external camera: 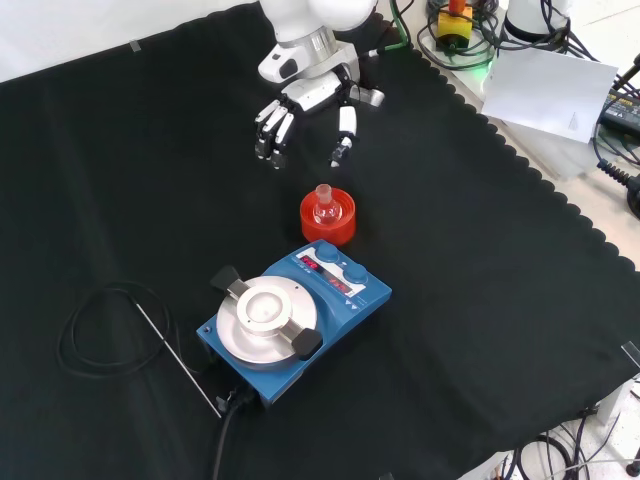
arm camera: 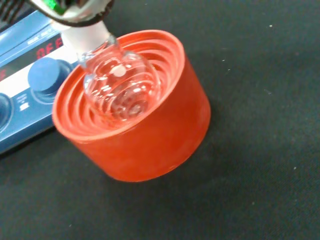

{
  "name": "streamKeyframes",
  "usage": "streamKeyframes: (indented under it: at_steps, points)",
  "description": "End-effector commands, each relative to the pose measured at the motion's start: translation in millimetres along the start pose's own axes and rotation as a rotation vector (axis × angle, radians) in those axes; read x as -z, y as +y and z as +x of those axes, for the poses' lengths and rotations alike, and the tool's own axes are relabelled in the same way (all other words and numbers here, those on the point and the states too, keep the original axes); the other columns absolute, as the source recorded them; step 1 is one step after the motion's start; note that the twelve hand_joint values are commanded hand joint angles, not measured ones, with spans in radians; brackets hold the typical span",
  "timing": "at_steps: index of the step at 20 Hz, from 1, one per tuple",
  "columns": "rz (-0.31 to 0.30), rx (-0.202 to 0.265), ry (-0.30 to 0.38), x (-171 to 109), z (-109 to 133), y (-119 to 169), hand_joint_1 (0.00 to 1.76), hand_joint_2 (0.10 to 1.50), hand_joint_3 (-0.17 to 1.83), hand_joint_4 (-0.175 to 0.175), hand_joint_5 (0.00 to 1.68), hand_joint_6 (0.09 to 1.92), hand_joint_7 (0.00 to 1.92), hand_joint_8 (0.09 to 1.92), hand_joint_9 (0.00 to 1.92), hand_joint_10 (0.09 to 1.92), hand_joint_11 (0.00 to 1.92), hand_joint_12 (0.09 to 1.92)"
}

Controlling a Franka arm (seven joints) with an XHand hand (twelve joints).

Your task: Pick up the round-bottom flask.

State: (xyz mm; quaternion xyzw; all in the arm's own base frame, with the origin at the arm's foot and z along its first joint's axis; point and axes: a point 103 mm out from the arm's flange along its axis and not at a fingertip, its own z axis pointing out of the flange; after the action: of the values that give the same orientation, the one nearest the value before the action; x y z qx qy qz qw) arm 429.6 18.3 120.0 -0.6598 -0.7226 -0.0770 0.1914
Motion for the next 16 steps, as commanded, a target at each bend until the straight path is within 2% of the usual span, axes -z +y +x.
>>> streamKeyframes:
  at_steps: [1, 6, 12, 16]
  points:
    - [0.016, 0.033, 0.012, -6.7, 7.3, -3.6, 0.78, 0.63, 0.56, -0.013, 0.60, 0.33, 0.18, 0.61, 0.42, 0.65, 0.10, 1.42]
    - [0.023, 0.045, 0.032, -15.7, 11.7, -2.7, 0.78, 0.63, 0.56, -0.016, 0.62, 0.34, 0.18, 0.61, 0.42, 0.65, 0.09, 1.42]
    - [0.021, 0.043, 0.024, -23.1, 16.9, 5.8, 0.80, 0.62, 0.56, -0.023, 0.66, 0.38, 0.19, 0.61, 0.42, 0.65, 0.09, 1.43]
    - [0.019, 0.046, 0.038, -28.0, 20.2, 12.9, 0.82, 0.61, 0.56, -0.026, 0.68, 0.47, 0.20, 0.60, 0.43, 0.64, 0.09, 1.43]
